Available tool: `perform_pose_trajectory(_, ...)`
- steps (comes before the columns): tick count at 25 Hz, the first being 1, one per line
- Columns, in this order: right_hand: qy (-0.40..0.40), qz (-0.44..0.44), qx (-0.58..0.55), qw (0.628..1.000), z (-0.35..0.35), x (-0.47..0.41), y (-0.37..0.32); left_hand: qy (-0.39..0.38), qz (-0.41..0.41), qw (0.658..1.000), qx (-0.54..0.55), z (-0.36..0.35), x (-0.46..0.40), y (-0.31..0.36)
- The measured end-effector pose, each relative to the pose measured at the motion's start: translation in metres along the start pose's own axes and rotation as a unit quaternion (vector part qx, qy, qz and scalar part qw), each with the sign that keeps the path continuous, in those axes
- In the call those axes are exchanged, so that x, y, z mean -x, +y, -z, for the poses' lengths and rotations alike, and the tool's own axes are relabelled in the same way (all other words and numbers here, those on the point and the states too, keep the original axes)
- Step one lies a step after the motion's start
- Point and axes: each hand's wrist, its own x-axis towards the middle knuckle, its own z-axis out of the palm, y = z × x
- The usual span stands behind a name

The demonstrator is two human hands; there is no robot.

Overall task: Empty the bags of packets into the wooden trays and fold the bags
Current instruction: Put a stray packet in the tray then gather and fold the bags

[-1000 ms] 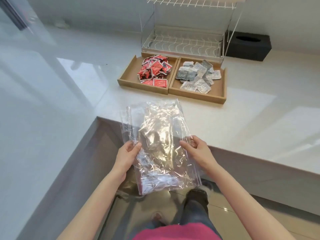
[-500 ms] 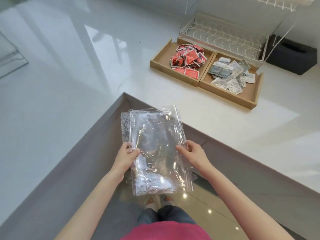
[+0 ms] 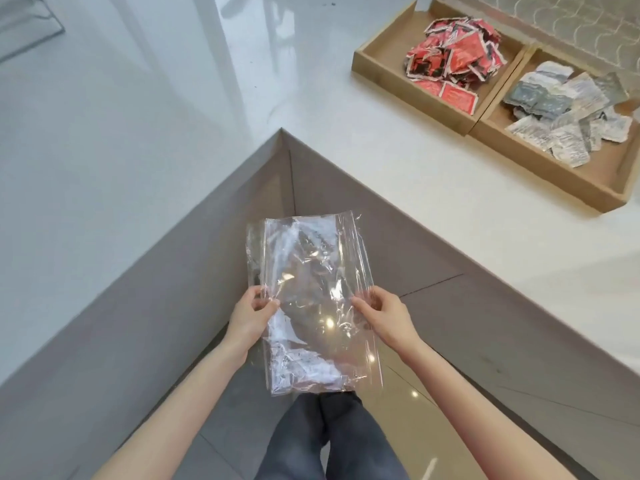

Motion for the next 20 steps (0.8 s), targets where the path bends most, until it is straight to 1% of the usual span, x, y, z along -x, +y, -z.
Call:
perform_pose_trajectory(6, -0.014, -0.043, 0.035, 0.998, -0.037, -0.061, 0.032, 0.005, 0.051, 0.999, 0.01, -0.01, -0.059, -0.039)
perform_pose_trajectory(9, -0.033, -0.047, 0.053, 0.997, -0.058, -0.094, 0.051, -0.007, 0.079, 0.997, 0.025, -0.018, -0.093, -0.065)
perform_pose_trajectory(11, -0.043, -0.062, 0.048, 0.996, -0.071, -0.118, 0.067, -0.013, 0.103, 0.994, 0.031, -0.023, -0.119, -0.088)
perform_pose_trajectory(16, -0.029, -0.11, 0.001, 0.993, -0.11, -0.173, 0.108, 0.003, 0.141, 0.988, 0.055, -0.043, -0.178, -0.147)
perform_pose_trajectory(20, -0.038, -0.122, 0.017, 0.992, -0.135, -0.222, 0.143, 0.015, 0.148, 0.986, 0.07, -0.065, -0.223, -0.178)
